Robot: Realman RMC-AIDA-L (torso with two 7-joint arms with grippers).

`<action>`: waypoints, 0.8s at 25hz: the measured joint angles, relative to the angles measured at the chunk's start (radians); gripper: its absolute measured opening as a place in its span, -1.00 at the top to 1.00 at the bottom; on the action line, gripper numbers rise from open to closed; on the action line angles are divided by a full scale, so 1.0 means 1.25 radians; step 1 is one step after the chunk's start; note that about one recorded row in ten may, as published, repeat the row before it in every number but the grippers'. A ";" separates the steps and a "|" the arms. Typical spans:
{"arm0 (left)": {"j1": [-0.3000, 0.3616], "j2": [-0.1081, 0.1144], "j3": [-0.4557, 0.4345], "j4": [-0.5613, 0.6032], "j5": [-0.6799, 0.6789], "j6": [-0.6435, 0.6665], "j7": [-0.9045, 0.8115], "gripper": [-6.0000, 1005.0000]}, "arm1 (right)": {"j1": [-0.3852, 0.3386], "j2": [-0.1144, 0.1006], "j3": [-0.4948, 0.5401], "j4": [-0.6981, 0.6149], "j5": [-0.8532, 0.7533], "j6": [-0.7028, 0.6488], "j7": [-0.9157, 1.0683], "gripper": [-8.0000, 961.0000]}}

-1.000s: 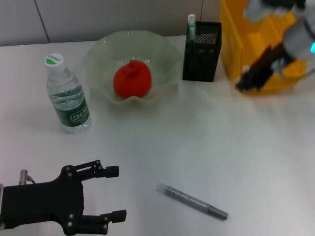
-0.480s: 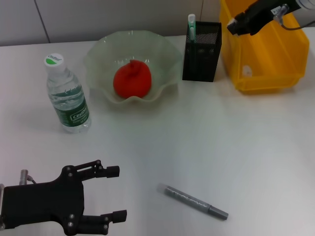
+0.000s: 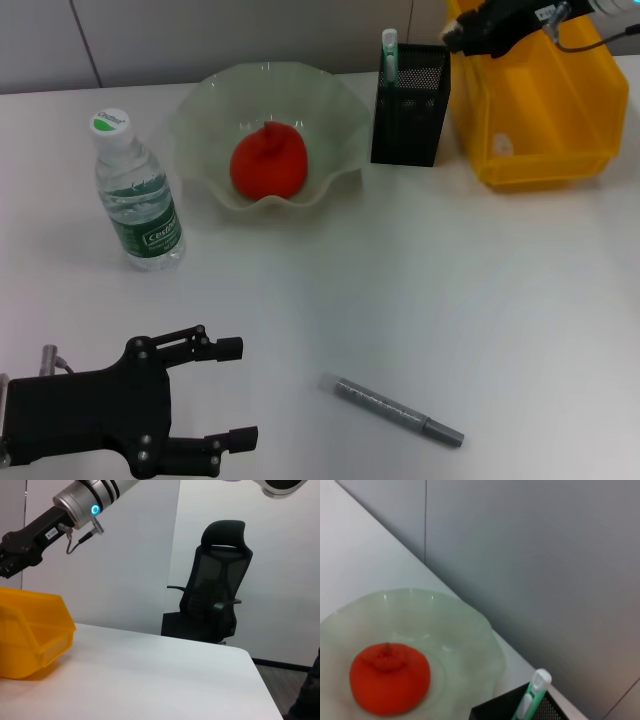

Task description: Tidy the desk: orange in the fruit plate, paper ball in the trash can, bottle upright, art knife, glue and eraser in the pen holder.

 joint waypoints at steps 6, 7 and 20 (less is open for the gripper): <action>0.000 0.000 -0.001 -0.002 -0.002 -0.005 -0.002 -0.71 | -0.012 -0.001 0.023 0.039 0.088 0.034 -0.091 0.47; 0.000 0.000 -0.001 -0.002 -0.002 -0.005 -0.002 -0.71 | -0.012 -0.001 0.023 0.039 0.088 0.034 -0.091 0.47; -0.001 0.000 -0.001 -0.002 -0.011 -0.009 0.015 -0.71 | -0.009 0.006 0.059 0.142 0.146 0.114 -0.154 0.47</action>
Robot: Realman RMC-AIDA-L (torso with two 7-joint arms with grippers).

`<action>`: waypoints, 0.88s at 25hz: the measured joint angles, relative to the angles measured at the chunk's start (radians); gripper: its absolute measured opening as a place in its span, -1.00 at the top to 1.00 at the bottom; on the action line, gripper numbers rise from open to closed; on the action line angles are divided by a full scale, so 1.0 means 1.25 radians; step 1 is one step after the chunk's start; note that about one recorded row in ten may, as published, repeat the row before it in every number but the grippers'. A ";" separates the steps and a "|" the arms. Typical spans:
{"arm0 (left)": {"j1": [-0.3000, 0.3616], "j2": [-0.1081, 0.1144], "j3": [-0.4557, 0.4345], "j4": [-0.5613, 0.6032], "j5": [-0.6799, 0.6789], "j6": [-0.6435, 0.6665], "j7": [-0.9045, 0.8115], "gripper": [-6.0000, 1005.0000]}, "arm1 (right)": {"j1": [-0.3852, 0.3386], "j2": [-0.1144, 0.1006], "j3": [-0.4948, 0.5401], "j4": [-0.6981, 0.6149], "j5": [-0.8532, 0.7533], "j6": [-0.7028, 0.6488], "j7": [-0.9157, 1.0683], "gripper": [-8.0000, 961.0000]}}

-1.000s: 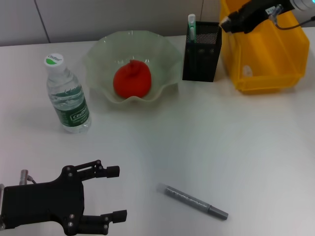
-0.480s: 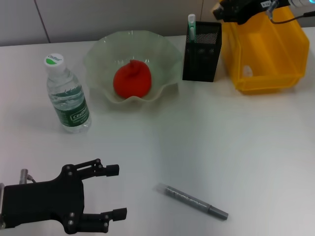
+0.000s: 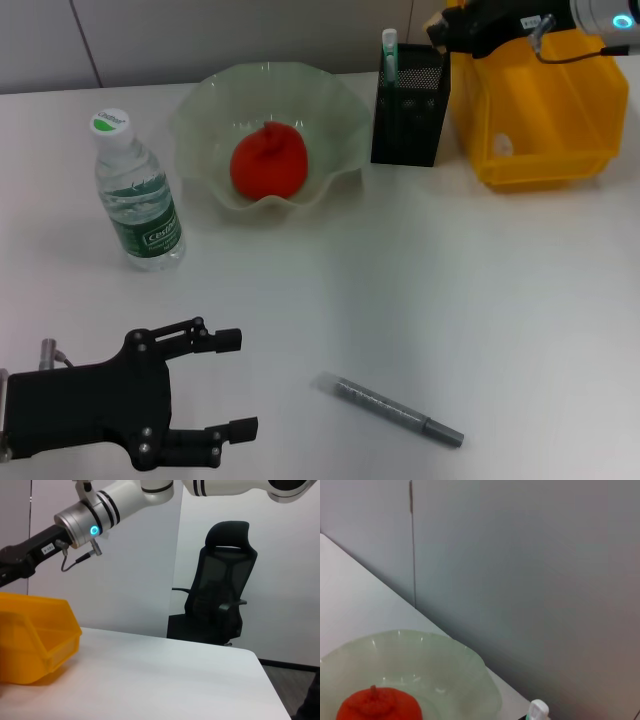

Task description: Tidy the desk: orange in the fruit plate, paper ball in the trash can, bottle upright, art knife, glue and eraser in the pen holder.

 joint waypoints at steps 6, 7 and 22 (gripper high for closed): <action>0.000 0.000 0.000 -0.008 0.000 -0.003 0.004 -0.72 | -0.005 0.001 0.004 0.023 0.047 0.009 -0.040 0.47; 0.000 0.000 0.000 -0.008 0.000 -0.003 0.004 -0.71 | -0.005 0.001 0.004 0.023 0.047 0.009 -0.040 0.47; 0.000 0.000 0.000 -0.010 0.000 -0.005 0.005 -0.71 | -0.011 -0.005 0.024 0.038 0.076 0.028 -0.060 0.16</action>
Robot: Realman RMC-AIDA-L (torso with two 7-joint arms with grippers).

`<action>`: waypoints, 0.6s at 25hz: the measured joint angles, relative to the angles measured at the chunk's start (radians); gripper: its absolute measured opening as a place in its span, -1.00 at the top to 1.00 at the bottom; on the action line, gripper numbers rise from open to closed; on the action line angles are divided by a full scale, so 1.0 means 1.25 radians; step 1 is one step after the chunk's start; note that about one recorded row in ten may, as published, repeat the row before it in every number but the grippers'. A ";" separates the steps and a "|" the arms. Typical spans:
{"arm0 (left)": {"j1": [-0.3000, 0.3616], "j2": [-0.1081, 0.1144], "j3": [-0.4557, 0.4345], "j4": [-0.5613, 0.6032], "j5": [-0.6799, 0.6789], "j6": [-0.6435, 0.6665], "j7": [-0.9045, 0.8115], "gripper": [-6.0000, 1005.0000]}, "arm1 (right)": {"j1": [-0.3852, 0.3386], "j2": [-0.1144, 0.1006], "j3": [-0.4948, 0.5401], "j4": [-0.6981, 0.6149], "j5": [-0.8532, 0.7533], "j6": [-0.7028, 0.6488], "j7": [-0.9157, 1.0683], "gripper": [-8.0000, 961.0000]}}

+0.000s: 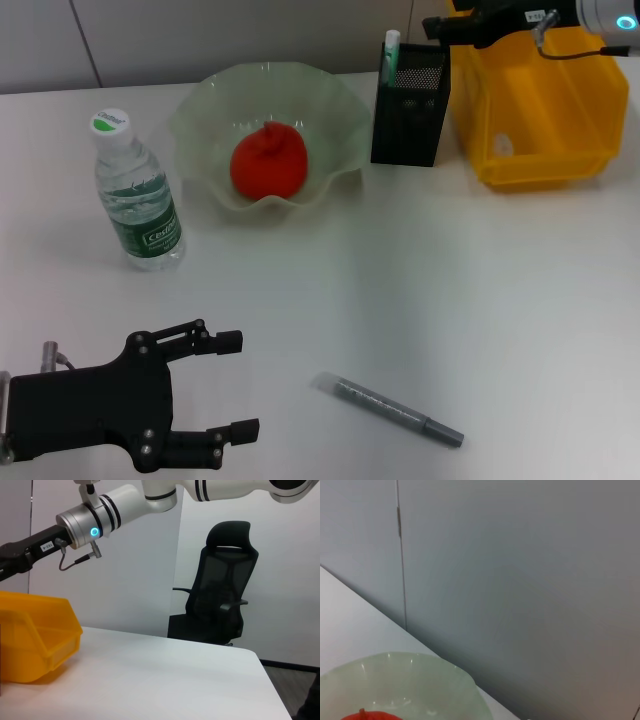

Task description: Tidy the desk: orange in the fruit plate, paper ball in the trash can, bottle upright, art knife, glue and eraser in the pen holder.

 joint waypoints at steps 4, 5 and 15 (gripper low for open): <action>-0.001 0.000 0.000 0.000 0.000 0.000 -0.001 -0.71 | -0.007 0.005 -0.003 -0.027 0.000 -0.022 0.026 -0.10; -0.001 0.000 0.000 0.000 0.000 0.000 -0.001 -0.71 | -0.012 0.008 -0.008 -0.045 -0.004 -0.037 0.047 -0.16; -0.001 0.000 0.000 -0.008 -0.006 0.004 -0.003 -0.71 | -0.098 0.105 -0.184 -0.476 -0.278 -0.332 0.503 -0.52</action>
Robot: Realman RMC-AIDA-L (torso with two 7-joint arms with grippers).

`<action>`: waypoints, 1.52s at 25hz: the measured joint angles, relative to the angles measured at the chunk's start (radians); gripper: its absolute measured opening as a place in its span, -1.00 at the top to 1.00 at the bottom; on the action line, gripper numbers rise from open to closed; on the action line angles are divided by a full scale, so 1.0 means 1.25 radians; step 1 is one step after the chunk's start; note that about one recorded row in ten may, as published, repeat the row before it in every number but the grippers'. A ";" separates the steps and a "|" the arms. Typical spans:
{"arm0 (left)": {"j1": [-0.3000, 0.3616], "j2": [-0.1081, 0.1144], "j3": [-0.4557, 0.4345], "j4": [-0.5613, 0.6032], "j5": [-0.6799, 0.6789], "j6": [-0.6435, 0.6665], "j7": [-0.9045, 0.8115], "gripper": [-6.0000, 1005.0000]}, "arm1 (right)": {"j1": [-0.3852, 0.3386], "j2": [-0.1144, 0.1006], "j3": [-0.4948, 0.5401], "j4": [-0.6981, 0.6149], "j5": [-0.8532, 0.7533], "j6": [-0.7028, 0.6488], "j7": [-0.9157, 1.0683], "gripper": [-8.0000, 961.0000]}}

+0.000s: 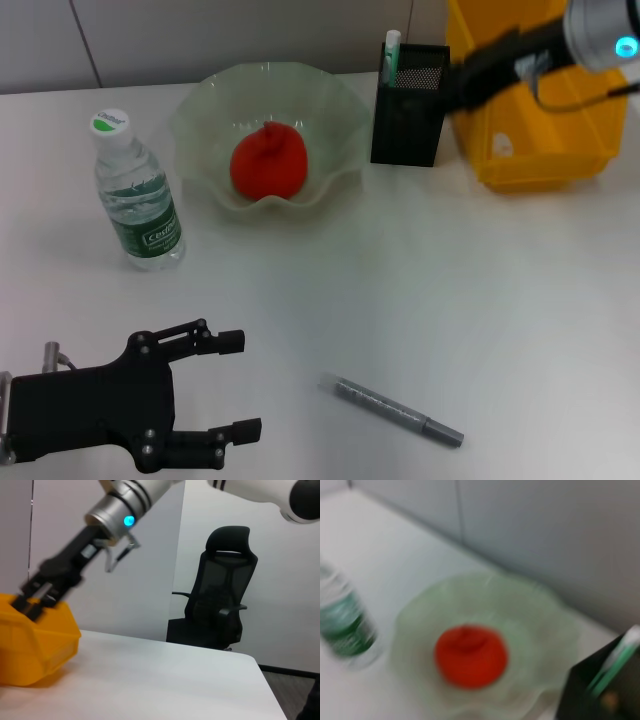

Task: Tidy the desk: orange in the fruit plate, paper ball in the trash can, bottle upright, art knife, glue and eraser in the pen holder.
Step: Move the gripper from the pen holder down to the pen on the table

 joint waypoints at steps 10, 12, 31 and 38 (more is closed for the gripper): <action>0.000 0.000 0.006 -0.002 0.000 -0.003 0.003 -0.71 | 0.089 0.014 -0.109 0.028 -0.051 -0.261 0.196 -0.52; 0.004 0.001 0.007 0.002 0.001 -0.002 0.003 -0.71 | 0.109 0.018 -0.147 0.061 -0.052 -0.278 0.212 -0.52; 0.016 0.002 0.007 0.004 0.003 -0.025 0.025 -0.71 | 0.246 0.035 -0.555 0.256 0.070 -0.089 0.331 -0.49; 0.010 0.002 0.007 0.000 0.003 -0.035 0.025 -0.71 | 0.304 0.035 -0.646 0.340 0.164 -0.024 0.352 -0.47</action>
